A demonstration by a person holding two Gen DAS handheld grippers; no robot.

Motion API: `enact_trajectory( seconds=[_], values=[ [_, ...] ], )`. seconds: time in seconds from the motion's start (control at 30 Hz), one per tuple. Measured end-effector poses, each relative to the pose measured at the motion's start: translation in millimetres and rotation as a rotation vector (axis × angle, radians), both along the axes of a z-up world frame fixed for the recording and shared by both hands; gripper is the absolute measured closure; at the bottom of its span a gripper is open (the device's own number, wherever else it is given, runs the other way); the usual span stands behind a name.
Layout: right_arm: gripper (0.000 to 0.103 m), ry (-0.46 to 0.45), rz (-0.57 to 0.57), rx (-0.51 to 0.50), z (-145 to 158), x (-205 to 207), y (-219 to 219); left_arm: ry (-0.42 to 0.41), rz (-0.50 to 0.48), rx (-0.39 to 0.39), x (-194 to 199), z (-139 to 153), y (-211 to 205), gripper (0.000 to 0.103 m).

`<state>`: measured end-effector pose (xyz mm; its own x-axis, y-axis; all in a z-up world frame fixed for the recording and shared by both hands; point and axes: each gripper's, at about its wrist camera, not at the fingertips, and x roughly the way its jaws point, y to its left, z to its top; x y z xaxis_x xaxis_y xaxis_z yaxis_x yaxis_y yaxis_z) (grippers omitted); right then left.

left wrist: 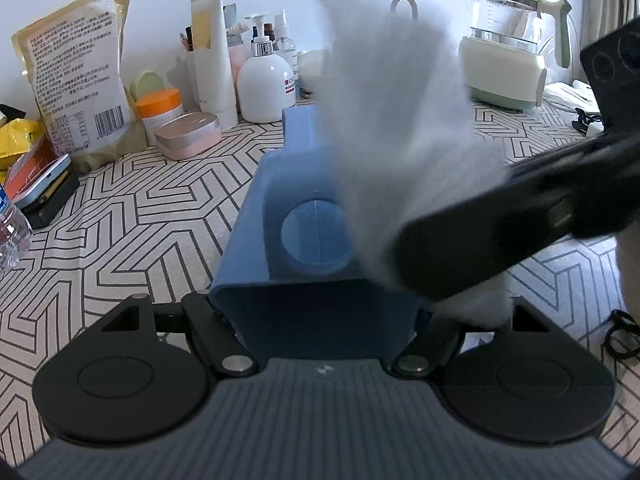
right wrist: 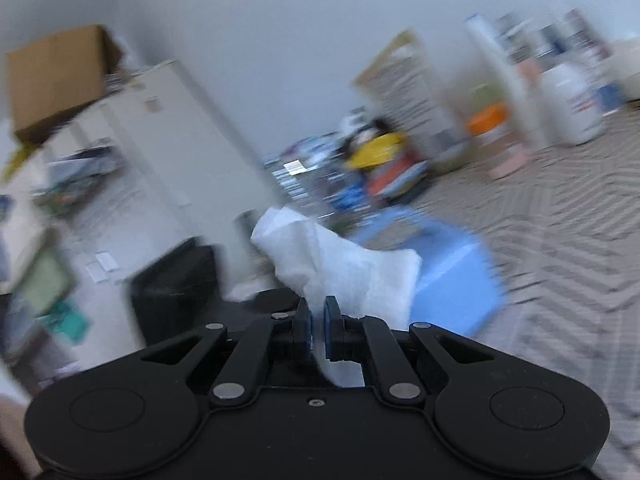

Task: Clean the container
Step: 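Tilt the container with the left gripper while the right gripper wipes its side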

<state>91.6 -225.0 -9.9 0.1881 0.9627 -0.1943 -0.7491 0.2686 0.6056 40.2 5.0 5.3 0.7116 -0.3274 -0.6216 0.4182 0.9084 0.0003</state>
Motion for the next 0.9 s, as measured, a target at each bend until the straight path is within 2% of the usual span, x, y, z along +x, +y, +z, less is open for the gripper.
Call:
enact_trajectory(
  seconds=[0.07,0.13,0.3,0.7,0.77,0.9],
  values=[
    [0.100,-0.010,0.007,-0.019,1.6,-0.1,5.3,0.000,-0.002,0.000,0.1,-0.1,-0.1,0.028],
    [0.100,-0.012,-0.003,-0.037,2.0,1.1,7.3,-0.004,-0.004,0.009,-0.5,-0.1,-1.4,0.028],
    [0.101,0.036,-0.028,0.000,-3.8,4.2,-3.6,-0.004,-0.006,0.008,-0.8,0.0,-1.2,0.028],
    [0.100,0.083,-0.227,-0.022,-11.4,18.9,-27.4,-0.011,-0.008,0.018,-3.1,0.4,-2.2,0.028],
    [0.090,0.094,-0.259,-0.041,-13.1,21.4,-30.0,-0.011,-0.009,0.023,-3.5,0.3,-3.0,0.028],
    [0.090,0.071,-0.247,-0.034,-9.1,22.5,-25.3,-0.002,-0.004,0.018,-2.1,0.0,-2.3,0.027]
  ],
)
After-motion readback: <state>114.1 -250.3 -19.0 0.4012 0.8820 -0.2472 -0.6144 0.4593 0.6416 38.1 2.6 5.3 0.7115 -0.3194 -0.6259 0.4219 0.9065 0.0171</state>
